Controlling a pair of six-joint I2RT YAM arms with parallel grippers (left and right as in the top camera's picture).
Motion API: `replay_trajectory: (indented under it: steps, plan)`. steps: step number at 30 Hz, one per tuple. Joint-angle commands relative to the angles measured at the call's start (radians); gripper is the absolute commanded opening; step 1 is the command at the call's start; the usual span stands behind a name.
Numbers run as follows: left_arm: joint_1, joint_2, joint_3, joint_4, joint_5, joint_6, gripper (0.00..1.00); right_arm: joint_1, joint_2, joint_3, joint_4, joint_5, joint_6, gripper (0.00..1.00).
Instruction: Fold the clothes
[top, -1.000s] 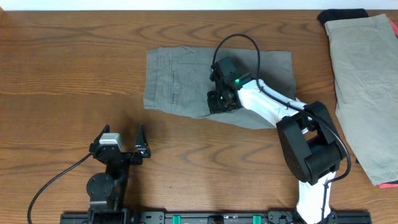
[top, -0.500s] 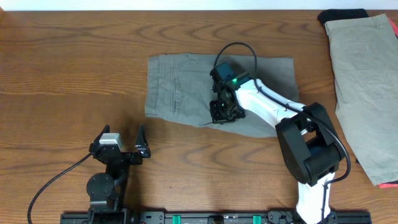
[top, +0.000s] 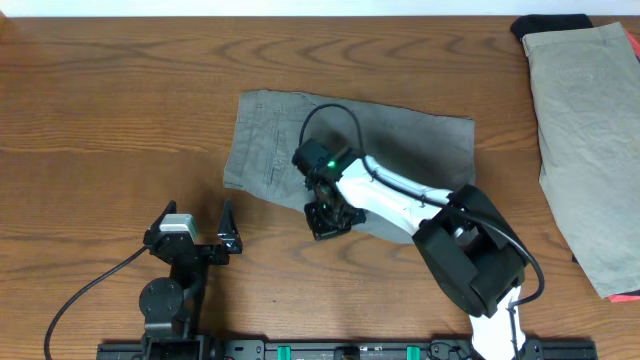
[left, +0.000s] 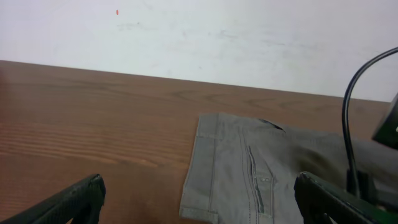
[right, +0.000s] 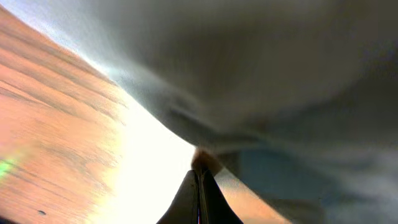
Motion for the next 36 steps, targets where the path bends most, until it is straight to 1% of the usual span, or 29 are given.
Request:
replay_trajectory:
  steps: [1, 8, 10, 15, 17, 25, 27, 29, 36]
  plan:
    - [0.006, 0.0, -0.016, -0.037, 0.011, 0.006, 0.98, -0.032, 0.013, -0.01, -0.026, 0.077, 0.042, 0.01]
    - [0.006, 0.0, -0.016, -0.037, 0.011, 0.006, 0.98, -0.148, 0.005, -0.01, -0.08, 0.076, 0.04, 0.01]
    - [0.006, 0.0, -0.016, -0.036, 0.011, 0.006, 0.98, -0.166, 0.004, -0.01, -0.105, 0.076, 0.014, 0.01]
    - [0.006, 0.0, -0.016, -0.036, 0.011, 0.006, 0.98, -0.184, 0.005, -0.01, -0.166, 0.149, 0.006, 0.01]
    - [0.006, 0.0, -0.016, -0.037, 0.011, 0.006, 0.98, -0.19, 0.005, -0.011, -0.186, 0.185, 0.028, 0.01]
    - [0.006, 0.0, -0.016, -0.037, 0.011, 0.006, 0.98, -0.219, 0.005, -0.013, -0.224, 0.2, 0.028, 0.01]
    - [0.006, 0.0, -0.016, -0.036, 0.011, 0.006, 0.98, -0.226, 0.005, -0.014, -0.24, 0.264, 0.054, 0.01]
    - [0.006, 0.0, -0.016, -0.036, 0.011, 0.006, 0.98, -0.24, 0.005, -0.016, -0.246, 0.317, 0.071, 0.01]
    - [0.006, 0.0, -0.016, -0.037, 0.011, 0.006, 0.98, -0.322, 0.004, -0.016, -0.232, 0.323, 0.067, 0.01]
